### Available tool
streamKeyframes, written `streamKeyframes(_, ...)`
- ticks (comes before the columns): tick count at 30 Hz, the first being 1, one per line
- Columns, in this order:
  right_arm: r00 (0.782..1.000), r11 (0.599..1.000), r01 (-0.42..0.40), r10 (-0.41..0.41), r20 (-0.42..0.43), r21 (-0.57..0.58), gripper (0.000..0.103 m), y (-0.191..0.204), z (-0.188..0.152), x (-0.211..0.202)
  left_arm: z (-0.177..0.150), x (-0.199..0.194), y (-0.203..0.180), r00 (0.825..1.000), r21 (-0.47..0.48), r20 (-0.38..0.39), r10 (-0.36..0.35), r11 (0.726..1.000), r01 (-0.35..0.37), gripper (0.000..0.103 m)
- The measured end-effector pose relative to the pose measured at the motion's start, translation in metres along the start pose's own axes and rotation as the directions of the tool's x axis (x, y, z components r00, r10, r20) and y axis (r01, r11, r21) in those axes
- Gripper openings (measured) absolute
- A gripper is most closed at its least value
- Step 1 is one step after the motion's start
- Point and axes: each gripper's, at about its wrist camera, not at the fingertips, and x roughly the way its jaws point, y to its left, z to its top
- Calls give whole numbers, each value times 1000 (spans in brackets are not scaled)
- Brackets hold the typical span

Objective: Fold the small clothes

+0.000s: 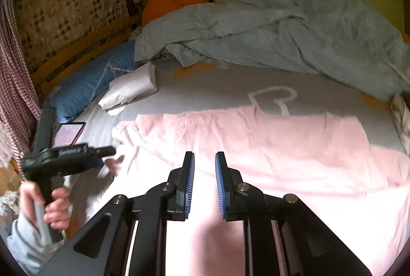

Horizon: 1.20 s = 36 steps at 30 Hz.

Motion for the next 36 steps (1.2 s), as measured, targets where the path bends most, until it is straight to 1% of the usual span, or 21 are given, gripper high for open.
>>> streamKeyframes(1, 1000, 1000, -13, 14, -9, 17, 17, -6, -2, -2, -1, 1, 0, 1000, 4, -15, -5, 1000, 5, 4)
streamKeyframes(3, 1000, 999, -8, 9, -22, 50, 17, -24, -7, -6, -3, -12, 2, 999, 8, 52, -9, 1000, 8, 3)
streamKeyframes(5, 999, 999, 32, -31, -17, 32, 17, -35, -12, -11, -10, -35, -19, 988, 154, 145, -60, 987, 37, 3)
streamKeyframes(7, 999, 998, 49, -49, -23, 31, 17, -45, -17, -12, -26, -58, -52, 964, 352, 214, -157, 933, 74, 3)
streamKeyframes(8, 998, 998, 50, -49, -31, 39, 17, -49, -18, -11, -41, -63, -73, 959, 467, 215, -183, 882, 64, 3)
streamKeyframes(10, 997, 997, 41, -36, -61, 70, 17, -60, -22, -7, -71, -47, -104, 979, 629, 159, -126, 777, -2, 3)
streamKeyframes(12, 996, 996, 52, -47, -78, 70, 17, -63, -22, -3, -94, -16, -111, 996, 687, 75, -46, 727, -18, 4)
streamKeyframes(14, 994, 996, 71, -67, -88, 46, 17, -62, -19, 2, -107, 16, -104, 998, 677, -31, 57, 736, -21, 5)
streamKeyframes(15, 994, 997, 70, -67, -85, 34, 17, -59, -16, 3, -110, 22, -100, 996, 667, -63, 62, 745, -4, 5)
streamKeyframes(17, 996, 999, 47, -46, -72, 15, 21, -50, -6, 6, -115, 12, -96, 997, 692, -64, 51, 722, 7, 13)
streamKeyframes(18, 997, 1000, 31, -30, -67, 1, 24, -44, -1, 8, -115, 7, -94, 997, 684, -66, 45, 729, 12, 17)
streamKeyframes(20, 999, 999, 1, -3, -53, -39, 30, -27, 10, 14, -110, -17, -82, 999, 625, -37, -32, 779, 48, 37)
streamKeyframes(22, 997, 994, -54, 49, -52, -92, 32, -3, 21, 26, -105, -38, -71, 996, 574, 29, -80, 818, 49, 44)
streamKeyframes(25, 989, 976, -124, 106, -107, -177, 35, 36, 29, 53, -80, -59, -51, 985, 459, 146, -86, 888, 9, 47)
streamKeyframes(27, 981, 945, -162, 124, -148, -282, 35, 74, 24, 72, -58, -58, -30, 985, 344, 163, -52, 939, -7, 47)
streamKeyframes(29, 978, 911, -182, 129, -165, -371, 35, 103, 13, 82, -31, -47, -7, 992, 224, 106, -65, 974, 40, 45)
streamKeyframes(30, 976, 894, -189, 127, -176, -405, 35, 113, 6, 86, -18, -38, 2, 991, 180, 29, -132, 976, 125, 45)
streamKeyframes(31, 978, 890, -176, 111, -175, -421, 35, 119, 0, 87, -9, -26, 7, 973, 143, -66, -222, 963, 229, 45)
streamKeyframes(33, 987, 914, -136, 90, -136, -381, 35, 115, -7, 85, 4, -4, 10, 929, 78, -191, -317, 939, 336, 45)
streamKeyframes(34, 987, 928, -136, 98, -125, -347, 35, 108, -9, 82, 6, 3, 7, 925, 99, -224, -307, 937, 335, 45)
streamKeyframes(36, 990, 943, -129, 105, -94, -307, 35, 95, -12, 72, 6, 16, -4, 947, 185, -263, -183, 954, 235, 36)
